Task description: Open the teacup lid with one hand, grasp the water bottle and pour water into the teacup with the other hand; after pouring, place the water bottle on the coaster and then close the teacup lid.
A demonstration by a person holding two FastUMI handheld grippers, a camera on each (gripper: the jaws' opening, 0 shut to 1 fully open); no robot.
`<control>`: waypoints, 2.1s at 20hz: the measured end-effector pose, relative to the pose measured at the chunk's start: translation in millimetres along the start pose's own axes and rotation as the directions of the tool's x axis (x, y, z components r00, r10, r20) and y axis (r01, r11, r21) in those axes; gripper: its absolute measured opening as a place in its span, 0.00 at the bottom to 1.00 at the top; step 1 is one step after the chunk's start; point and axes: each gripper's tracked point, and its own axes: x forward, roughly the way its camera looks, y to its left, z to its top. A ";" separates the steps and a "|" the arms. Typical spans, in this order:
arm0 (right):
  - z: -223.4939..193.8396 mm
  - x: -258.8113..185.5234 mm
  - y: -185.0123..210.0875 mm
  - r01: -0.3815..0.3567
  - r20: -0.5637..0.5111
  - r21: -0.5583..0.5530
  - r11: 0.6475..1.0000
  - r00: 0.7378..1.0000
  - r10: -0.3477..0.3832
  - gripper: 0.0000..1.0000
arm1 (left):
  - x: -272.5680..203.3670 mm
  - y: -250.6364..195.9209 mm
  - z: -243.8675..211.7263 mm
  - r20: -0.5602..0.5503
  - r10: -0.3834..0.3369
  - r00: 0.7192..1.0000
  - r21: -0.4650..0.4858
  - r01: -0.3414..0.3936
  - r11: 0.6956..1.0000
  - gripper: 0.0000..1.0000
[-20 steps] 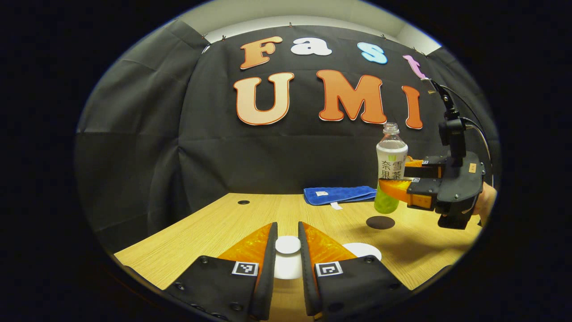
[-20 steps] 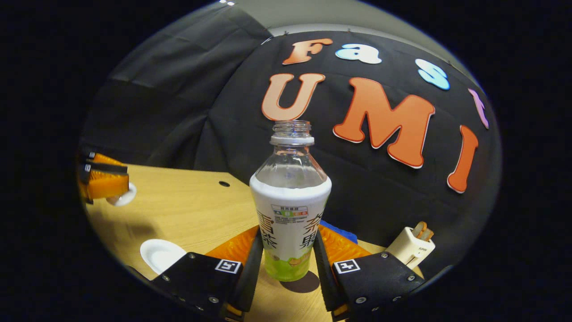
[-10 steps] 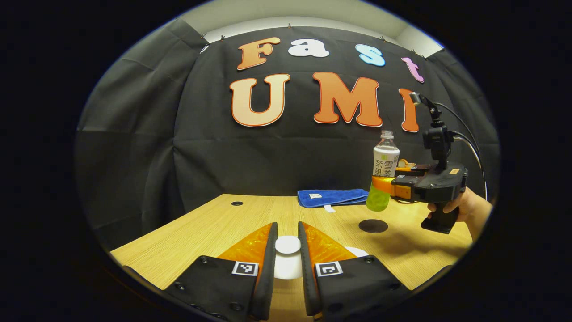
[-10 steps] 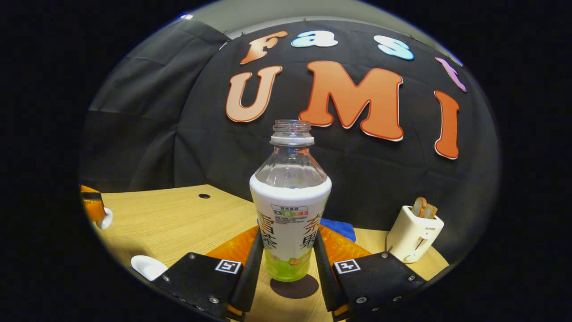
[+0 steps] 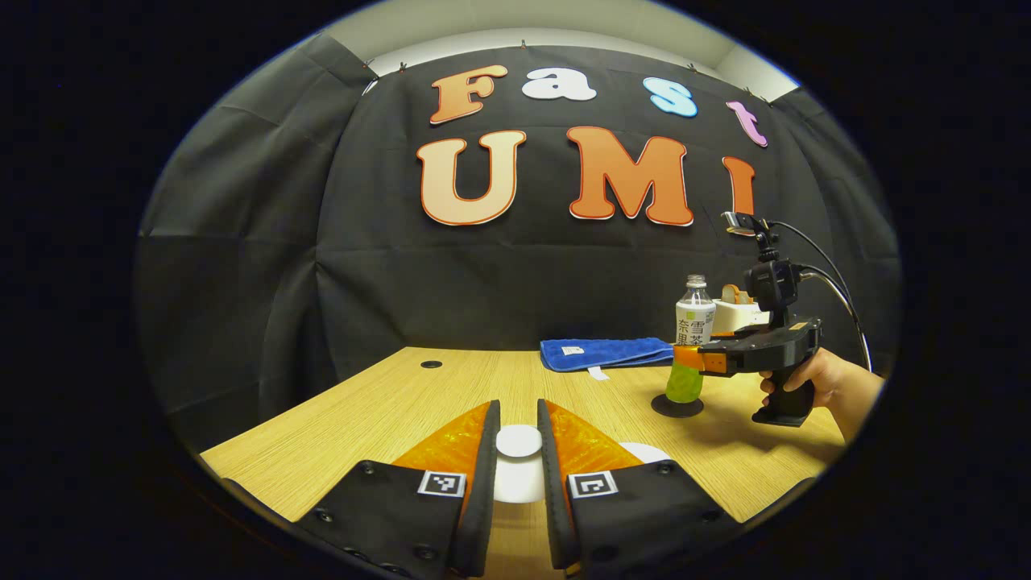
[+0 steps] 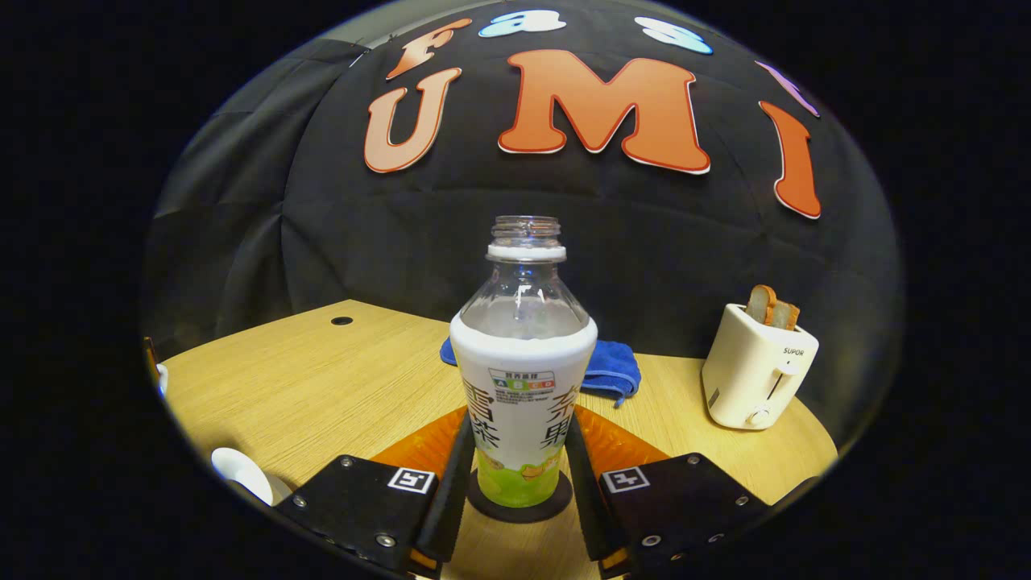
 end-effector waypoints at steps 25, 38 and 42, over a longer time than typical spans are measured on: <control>-30.3 -21.0 -11.1 -0.045 -0.054 0.042 0.998 0.997 0.047 0.98 | 22.4 -63.9 -15.1 -0.046 -0.115 0.992 -0.045 0.113 0.993 0.33; -16.7 -76.7 -43.2 -0.033 0.021 0.092 0.995 0.999 0.031 0.98 | 35.4 -102.6 -53.4 -0.160 -0.165 0.973 -0.006 0.167 0.986 0.33; -21.0 -80.7 -45.4 -0.024 0.021 0.096 0.995 1.000 0.022 0.98 | 38.0 -103.5 -62.0 -0.191 -0.155 0.969 0.000 0.158 0.987 0.31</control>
